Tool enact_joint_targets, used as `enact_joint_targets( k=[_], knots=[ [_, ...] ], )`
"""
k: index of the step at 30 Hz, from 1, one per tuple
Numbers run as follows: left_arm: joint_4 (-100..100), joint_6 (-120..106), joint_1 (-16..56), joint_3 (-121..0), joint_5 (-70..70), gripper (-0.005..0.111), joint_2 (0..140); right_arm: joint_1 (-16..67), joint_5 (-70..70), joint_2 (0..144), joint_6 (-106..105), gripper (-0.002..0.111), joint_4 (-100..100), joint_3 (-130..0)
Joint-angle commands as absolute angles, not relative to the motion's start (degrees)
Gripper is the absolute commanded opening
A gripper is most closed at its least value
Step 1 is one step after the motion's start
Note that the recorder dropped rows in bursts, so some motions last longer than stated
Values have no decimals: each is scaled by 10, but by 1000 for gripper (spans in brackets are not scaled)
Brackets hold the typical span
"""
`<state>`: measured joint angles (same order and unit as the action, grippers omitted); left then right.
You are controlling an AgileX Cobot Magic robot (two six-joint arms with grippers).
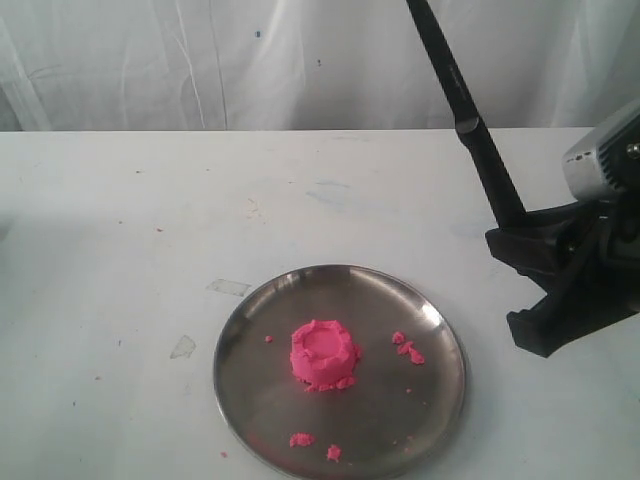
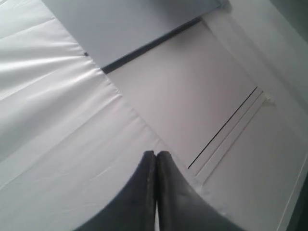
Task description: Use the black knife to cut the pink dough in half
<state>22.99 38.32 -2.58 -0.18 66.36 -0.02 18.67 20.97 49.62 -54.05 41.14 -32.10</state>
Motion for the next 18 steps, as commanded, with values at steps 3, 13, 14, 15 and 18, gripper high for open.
enact_joint_targets(
  k=[3, 13, 14, 15, 18],
  knots=[
    [235, 390, -27, 0, 700, 0, 0, 188, 199, 494, -538, 0, 415, -319],
    [270, 83, -27, 0, 434, 0, 0, 188, 207, 494, -537, 0, 415, -318],
    [256, -27, -27, 0, 328, 0, 0, 188, 207, 494, -537, 0, 415, -317],
    [249, -115, -27, -2, 243, 0, 0, 188, 207, 494, -537, 0, 415, -317],
    [265, -242, -27, 0, 67, 0, 25, 188, 207, 496, -537, 0, 417, -317]
  ],
)
